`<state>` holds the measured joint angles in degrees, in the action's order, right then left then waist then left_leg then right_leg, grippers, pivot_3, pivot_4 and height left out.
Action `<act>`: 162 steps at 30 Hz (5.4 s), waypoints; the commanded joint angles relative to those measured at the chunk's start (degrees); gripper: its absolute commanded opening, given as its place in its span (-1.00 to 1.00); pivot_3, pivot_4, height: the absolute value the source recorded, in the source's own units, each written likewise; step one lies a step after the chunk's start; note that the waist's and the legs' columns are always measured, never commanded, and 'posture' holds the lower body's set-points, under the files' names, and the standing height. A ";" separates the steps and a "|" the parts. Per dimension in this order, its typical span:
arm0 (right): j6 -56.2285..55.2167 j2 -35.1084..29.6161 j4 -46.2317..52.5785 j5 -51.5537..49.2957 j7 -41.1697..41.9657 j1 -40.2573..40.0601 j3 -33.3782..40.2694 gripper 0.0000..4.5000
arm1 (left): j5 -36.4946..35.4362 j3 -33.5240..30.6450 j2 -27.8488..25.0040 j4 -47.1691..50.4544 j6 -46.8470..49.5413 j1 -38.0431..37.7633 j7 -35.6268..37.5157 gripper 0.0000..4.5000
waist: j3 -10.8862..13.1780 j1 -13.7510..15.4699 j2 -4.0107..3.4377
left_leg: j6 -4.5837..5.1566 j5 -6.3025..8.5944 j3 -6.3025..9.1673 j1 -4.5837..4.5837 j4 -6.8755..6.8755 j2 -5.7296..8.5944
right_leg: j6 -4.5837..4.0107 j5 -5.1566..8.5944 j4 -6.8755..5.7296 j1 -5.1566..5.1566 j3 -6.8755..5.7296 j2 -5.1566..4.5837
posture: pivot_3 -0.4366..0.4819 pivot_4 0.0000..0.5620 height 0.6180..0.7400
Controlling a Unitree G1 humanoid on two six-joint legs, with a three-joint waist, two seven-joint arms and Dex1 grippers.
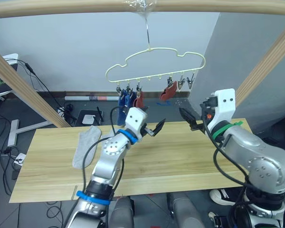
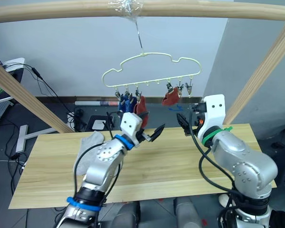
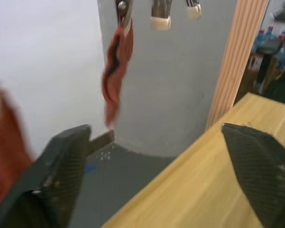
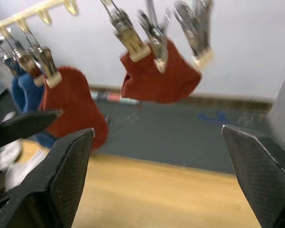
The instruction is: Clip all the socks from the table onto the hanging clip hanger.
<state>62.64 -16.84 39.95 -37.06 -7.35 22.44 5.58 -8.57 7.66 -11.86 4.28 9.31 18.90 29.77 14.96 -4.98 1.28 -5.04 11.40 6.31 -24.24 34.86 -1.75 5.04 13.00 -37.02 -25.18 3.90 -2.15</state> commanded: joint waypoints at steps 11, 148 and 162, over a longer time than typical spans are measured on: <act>-22.86 3.75 -7.25 19.30 2.66 0.72 -8.78 0.32 | -9.88 -8.54 -11.86 16.32 9.71 -0.30 5.59 1.00 | 0.00 0.57 0.01 | -0.01 0.00 0.00 -0.01 0.00 -0.03 | 0.00 0.00 0.04 0.01 -0.01 0.00 | 0.02 -0.15 1.00; -6.73 4.27 -27.96 18.29 14.80 20.46 3.44 -1.00 | 6.59 -2.84 -2.35 -24.43 4.38 -2.13 -10.86 -0.99 | 0.03 3.09 -0.04 | 0.01 -0.01 -0.04 0.35 0.02 -0.02 | -0.19 -0.13 -0.13 0.29 0.02 -0.01 | -0.07 -0.06 1.00; 16.95 11.63 -30.71 10.98 3.29 34.31 23.14 -1.00 | -6.44 3.34 13.88 2.00 8.11 0.93 -4.20 -0.99 | 0.03 3.15 -0.04 | 0.02 -0.01 -0.02 0.16 0.07 0.00 | -0.32 -0.23 -0.06 0.22 0.00 -0.02 | -0.11 -0.08 1.00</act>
<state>77.24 -5.22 8.55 -25.83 -2.46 55.74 26.07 -13.25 9.76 0.97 2.52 16.98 18.62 25.16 14.99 -1.83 1.24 -5.02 11.39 6.31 -24.10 34.94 -1.75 4.72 12.78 -37.05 -24.95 3.87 -2.17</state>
